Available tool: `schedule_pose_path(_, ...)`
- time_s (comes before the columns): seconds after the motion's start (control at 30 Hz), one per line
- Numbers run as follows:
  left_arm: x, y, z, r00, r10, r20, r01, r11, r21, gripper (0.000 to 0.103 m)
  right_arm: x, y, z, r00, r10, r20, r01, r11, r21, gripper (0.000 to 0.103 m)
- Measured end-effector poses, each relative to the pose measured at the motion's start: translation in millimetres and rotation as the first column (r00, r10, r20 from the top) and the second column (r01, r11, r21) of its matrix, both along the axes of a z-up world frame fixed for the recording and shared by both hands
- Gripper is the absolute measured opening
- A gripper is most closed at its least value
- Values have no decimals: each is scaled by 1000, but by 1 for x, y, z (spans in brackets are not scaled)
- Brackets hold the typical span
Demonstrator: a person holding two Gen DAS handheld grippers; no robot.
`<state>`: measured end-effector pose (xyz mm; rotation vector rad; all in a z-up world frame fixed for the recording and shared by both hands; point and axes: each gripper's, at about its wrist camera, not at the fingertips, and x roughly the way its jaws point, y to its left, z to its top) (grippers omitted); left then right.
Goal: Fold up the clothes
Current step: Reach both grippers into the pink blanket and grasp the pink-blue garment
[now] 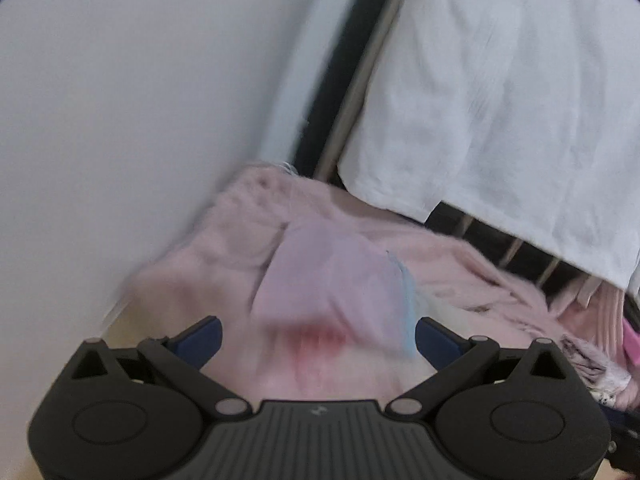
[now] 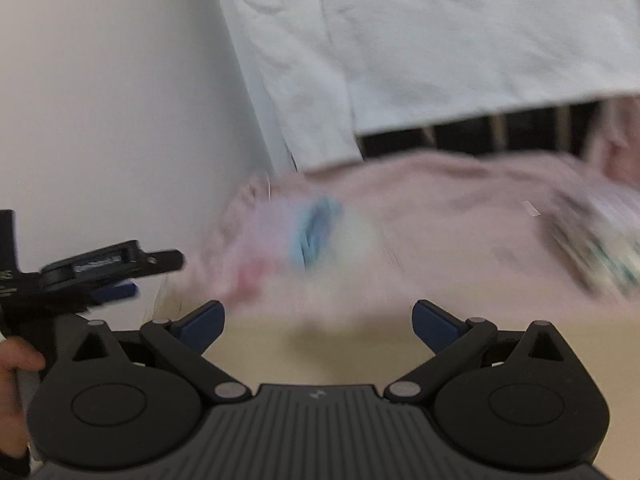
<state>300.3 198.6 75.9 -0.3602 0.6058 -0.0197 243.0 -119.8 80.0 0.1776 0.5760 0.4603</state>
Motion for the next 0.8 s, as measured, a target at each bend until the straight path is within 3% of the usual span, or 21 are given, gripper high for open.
schedule_pose_path(0.1, 57, 14, -20, 996, 60, -59, -62, 997, -47, 96, 75, 46, -8, 998, 52, -30, -52, 998, -22, 77)
schedule_pose_path(0.2, 92, 16, -40, 992, 65, -107, -67, 998, -21, 92, 119, 83, -30, 992, 105, -77, -110, 991, -73, 75)
schedule_pose_path(0.23, 97, 15, -47, 992, 41, -120, -43, 999, -14, 83, 128, 93, -38, 989, 121, -90, -129, 988, -86, 70)
schedule_pose_path(0.27, 102, 15, -55, 991, 16, -131, -18, 1000, -13, 54, 135, 102, -47, 988, 116, -99, -127, 985, -118, 59)
schedule_pose_path(0.3, 104, 16, -60, 991, -20, -130, 14, 999, -43, 37, 142, 111, -56, 989, 105, -107, -121, 981, -155, 20)
schedule_pose_path(0.33, 103, 18, -64, 991, -55, -126, 43, 995, -94, 13, 143, 114, -59, 989, 106, -107, -122, 980, -157, 12)
schedule_pose_path(0.43, 82, 19, -42, 996, -63, -65, 53, 989, -137, 9, 126, 111, -47, 989, 144, -35, -147, 983, -107, 9)
schedule_pose_path(0.57, 9, -3, 37, 983, -149, 112, 158, 984, -85, 8, 62, 85, 20, 973, 188, 131, -187, 982, -21, 8)
schedule_pose_path(0.67, -73, -24, 105, 944, -265, 196, 282, 957, -67, 9, -14, 36, 82, 955, 213, 204, -233, 969, 77, 8)
schedule_pose_path(0.77, -159, -45, 147, 890, -367, 271, 397, 916, -60, 9, -87, -19, 118, 953, 217, 210, -258, 947, 192, 8)
schedule_pose_path(0.8, -183, -56, 151, 882, -390, 265, 415, 909, -45, 9, -112, -36, 124, 958, 207, 197, -249, 944, 216, 8)
